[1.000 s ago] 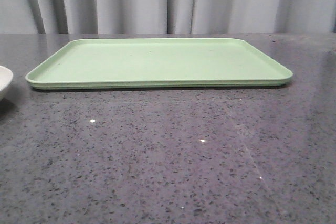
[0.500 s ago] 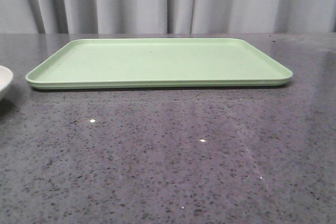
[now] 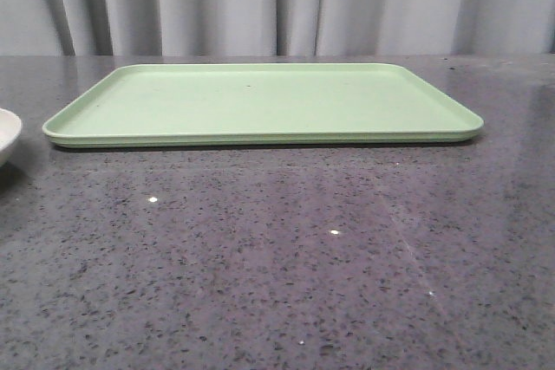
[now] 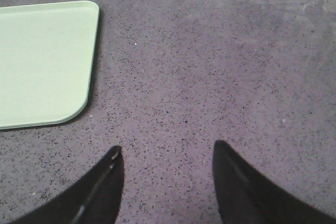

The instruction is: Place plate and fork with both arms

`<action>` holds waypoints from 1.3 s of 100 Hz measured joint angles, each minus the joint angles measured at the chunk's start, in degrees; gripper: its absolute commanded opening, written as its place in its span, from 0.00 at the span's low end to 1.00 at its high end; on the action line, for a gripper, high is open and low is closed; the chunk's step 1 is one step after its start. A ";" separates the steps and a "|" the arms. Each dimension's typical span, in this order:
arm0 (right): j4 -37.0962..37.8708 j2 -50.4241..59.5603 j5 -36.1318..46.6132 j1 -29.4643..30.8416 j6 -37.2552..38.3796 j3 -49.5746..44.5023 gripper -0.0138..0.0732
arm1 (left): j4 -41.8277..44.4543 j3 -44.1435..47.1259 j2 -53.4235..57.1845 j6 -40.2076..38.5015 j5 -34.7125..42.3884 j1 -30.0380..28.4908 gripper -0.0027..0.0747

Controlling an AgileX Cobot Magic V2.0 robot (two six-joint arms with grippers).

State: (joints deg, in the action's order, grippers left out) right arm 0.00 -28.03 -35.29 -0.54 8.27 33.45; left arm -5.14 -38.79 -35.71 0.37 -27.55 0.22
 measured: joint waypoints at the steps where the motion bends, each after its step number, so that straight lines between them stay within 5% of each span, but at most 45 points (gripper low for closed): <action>1: 0.00 0.00 0.00 0.00 0.00 0.00 0.67 | 0.00 0.00 0.00 0.00 0.00 0.00 0.63; 37: -0.75 0.00 0.94 0.00 0.00 0.00 0.67 | 2.69 -0.42 0.00 -0.37 -2.26 -0.43 0.63; 66: -0.98 0.00 0.86 0.00 0.00 0.00 0.67 | 8.11 -7.23 -1.08 -7.43 -11.09 -8.81 0.63; 130: -0.98 0.00 0.41 0.00 0.00 0.00 0.67 | 10.33 -14.18 -25.93 -7.49 -28.99 -11.90 0.63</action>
State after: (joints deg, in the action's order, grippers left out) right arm -0.98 -28.03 -34.89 -0.54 8.27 33.45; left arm 5.19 -52.97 -61.64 -7.13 -56.53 -11.68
